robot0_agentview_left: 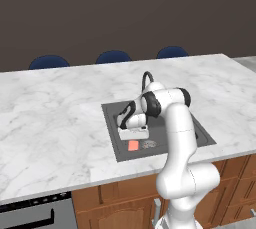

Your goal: Pick up the bar soap and bar soap from the sink, and place them back in the cabinet, and close the cabinet doors.

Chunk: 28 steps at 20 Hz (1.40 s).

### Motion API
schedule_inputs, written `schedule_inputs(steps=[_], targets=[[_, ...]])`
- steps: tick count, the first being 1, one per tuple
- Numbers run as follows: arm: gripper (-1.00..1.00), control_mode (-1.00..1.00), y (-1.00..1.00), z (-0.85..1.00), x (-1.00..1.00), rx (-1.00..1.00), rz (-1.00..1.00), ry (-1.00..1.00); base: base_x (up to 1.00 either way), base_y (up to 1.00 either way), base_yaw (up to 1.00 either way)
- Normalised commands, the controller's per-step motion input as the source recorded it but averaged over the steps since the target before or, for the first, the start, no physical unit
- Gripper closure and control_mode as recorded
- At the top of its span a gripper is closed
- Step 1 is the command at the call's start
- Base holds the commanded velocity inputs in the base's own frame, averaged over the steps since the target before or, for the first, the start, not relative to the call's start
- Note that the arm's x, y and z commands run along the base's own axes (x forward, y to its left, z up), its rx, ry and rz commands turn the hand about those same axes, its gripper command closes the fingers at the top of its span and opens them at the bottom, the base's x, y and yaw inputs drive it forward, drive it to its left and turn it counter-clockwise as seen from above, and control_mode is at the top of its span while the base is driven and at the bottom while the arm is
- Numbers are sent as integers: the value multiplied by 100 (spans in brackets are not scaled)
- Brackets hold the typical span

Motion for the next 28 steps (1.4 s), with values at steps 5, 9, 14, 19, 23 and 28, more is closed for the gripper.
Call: schedule_inputs(steps=[5,9,14,19,23,28], targets=[[-100,-100,9,-8,-14,0,0,2,0,0,0],[-100,-100,13,-11,-31,0,0,4,0,0,0],[-100,-100,13,-11,-38,0,0,2,0,0,0],[-100,-100,2,-2,-23,0,0,0,0,0,0],[-100,-100,0,0,-19,0,0,0,0,0,0],[-100,-100,0,-9,-6,0,0,0,0,0,0]])
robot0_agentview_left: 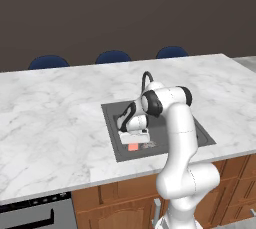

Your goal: Pick up the bar soap and bar soap from the sink, and place them back in the cabinet, and close the cabinet doors.

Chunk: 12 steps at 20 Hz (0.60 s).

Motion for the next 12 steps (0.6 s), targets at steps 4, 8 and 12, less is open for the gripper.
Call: schedule_inputs(steps=[4,8,12], targets=[[-100,-100,0,-20,0,0,0,0,0,0,0],[-100,-100,0,-19,3,0,0,0,0,0,0],[-100,-100,0,-31,0,0,0,0,0,0,0]])
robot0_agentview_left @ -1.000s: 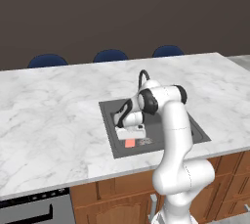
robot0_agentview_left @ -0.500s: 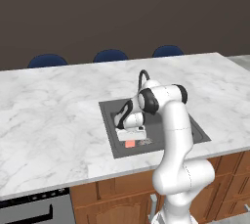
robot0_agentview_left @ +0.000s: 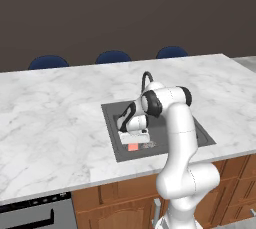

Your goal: Pick up the bar soap and bar soap from the sink, and place them back in the cabinet, and close the cabinet doors.

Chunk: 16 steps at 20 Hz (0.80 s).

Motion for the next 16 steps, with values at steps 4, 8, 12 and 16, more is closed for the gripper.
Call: schedule_inputs(steps=[4,8,12,16], targets=[[-100,-100,0,-44,0,0,0,0,0,0,0],[-100,-100,0,-43,0,0,0,0,0,0,0],[-100,-100,0,-57,0,0,0,-1,0,0,0],[-100,-100,0,-70,3,0,0,-2,0,0,0]])
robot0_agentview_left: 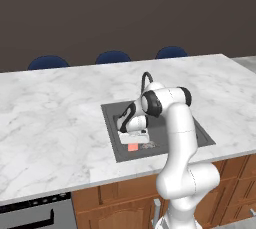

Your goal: Pick up the bar soap and bar soap from the sink, and place them back in the cabinet, and close the cabinet doors.

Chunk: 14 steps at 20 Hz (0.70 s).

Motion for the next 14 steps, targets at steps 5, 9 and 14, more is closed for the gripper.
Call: schedule_inputs(steps=[5,9,14], targets=[[-100,-100,-2,-92,0,0,0,-7,0,0,0],[-100,-100,-2,-100,0,0,0,-10,0,0,0],[-100,-100,0,-50,0,-1,0,-3,0,0,0]])
